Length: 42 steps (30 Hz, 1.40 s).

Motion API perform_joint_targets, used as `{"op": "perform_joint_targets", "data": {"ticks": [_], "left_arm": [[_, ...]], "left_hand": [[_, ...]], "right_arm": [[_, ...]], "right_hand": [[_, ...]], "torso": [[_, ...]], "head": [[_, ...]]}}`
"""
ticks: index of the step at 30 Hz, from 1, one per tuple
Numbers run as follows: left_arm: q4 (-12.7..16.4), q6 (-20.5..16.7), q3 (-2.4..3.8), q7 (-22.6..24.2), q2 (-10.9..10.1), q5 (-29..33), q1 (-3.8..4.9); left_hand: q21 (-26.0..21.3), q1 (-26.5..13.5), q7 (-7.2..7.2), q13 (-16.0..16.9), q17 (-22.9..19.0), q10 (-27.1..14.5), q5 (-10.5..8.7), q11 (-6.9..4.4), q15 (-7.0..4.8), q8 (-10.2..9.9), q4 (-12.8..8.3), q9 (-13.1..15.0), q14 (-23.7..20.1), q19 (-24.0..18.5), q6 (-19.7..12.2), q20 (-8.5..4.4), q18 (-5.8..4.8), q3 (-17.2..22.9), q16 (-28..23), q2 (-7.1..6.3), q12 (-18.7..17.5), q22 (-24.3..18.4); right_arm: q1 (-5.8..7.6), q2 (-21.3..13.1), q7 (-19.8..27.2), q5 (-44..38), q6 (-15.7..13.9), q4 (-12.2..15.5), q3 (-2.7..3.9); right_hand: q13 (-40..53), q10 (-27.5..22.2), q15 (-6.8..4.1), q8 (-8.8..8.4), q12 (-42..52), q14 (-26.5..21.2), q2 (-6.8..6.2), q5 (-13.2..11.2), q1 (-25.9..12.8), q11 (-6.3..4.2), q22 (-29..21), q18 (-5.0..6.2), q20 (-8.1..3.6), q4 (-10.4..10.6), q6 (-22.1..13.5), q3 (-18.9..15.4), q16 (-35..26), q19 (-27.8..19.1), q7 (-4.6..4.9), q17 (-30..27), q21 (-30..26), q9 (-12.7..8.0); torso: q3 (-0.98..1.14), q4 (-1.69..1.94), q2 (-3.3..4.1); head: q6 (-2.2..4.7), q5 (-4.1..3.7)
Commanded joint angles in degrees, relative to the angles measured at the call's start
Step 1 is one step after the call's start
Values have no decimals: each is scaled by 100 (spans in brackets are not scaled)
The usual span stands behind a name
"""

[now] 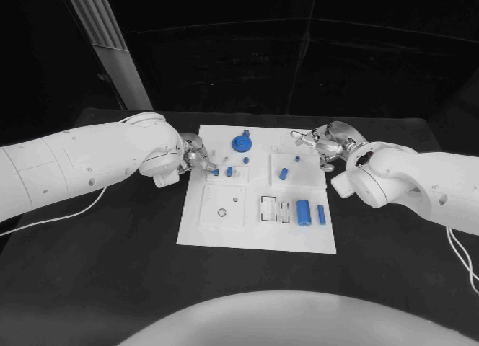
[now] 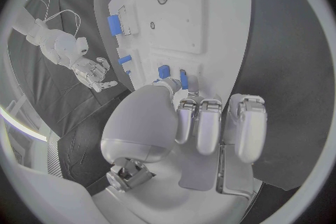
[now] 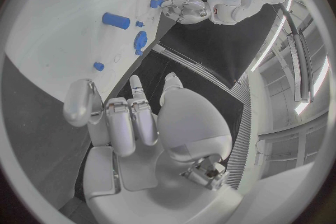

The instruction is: Assemble the parts on the task board

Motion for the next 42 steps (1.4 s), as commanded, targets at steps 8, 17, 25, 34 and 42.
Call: {"op": "perform_joint_targets", "data": {"ticks": [8, 17, 25, 34, 42], "left_arm": [[13, 25, -9, 101, 11, -4, -18], [11, 42, -9, 154, 15, -4, -19], [23, -54, -9, 267, 12, -4, -20], [12, 47, -9, 116, 11, -4, -21], [18, 62, -9, 1, 4, -4, -21]], "left_hand": [[-28, -623, 13, 1507, 1510, 607, -68, 48, 40, -79, 4, -133, 605, 518, 8, 65, -15, -348, 17, -15, -29, 1478], [-30, -1019, 16, 1507, 1510, 607, -74, 52, 42, -99, 2, -213, 605, 515, 36, 71, -14, -593, 17, -79, -29, 1477], [-19, -1220, 18, 1507, 1510, 607, -75, 56, 45, -97, 4, -249, 605, 533, 58, 74, -19, -718, 17, -89, -29, 1484], [-22, -1303, 22, 1507, 1510, 607, -74, 58, 46, -103, 5, -265, 605, 528, 51, 75, -17, -762, 17, -79, -29, 1482], [-7, -1662, 36, 1507, 1510, 607, -380, 73, 60, -81, -1, -297, 605, 551, 63, 84, -24, -1008, 17, -137, -29, 1491]], "right_arm": [[7, 2, 20, -19, -34, 6, 3], [7, 3, 11, -19, -35, 6, 3], [7, 5, 8, -19, -28, 5, 3], [7, 3, 10, -19, -23, 6, 3], [7, 1, 9, -19, -18, 10, 3]], "right_hand": [[1508, 597, -35, 28, 15, 596, 13, 21, 60, -12, 515, 84, -29, 0, -44, -48, 14, -10, 9, 1508, -33, 9], [1508, 597, -35, 28, 15, 596, 13, 21, 60, -12, 515, 84, -29, 0, -44, -48, 14, -10, 9, 1508, -33, 9], [1508, 597, -35, 28, 15, 596, 13, 21, 60, -12, 515, 84, -29, 0, -44, -48, 14, -10, 9, 1508, -33, 9], [1508, 597, -35, 28, 15, 596, 13, 21, 60, -12, 515, 84, -29, 0, -44, -48, 14, -10, 9, 1508, -33, 9], [1508, 597, -36, 35, 15, 596, 21, 20, 64, -12, 518, 83, -30, -1, -45, -50, 14, -6, 8, 1508, -30, 9]], "torso": [[-2, 0, 0], [0, 4, 1], [0, 3, 0], [0, -1, -2], [-1, -1, 1]], "head": [[4, -3], [0, -7], [0, -6], [0, -9], [0, -6]]}}
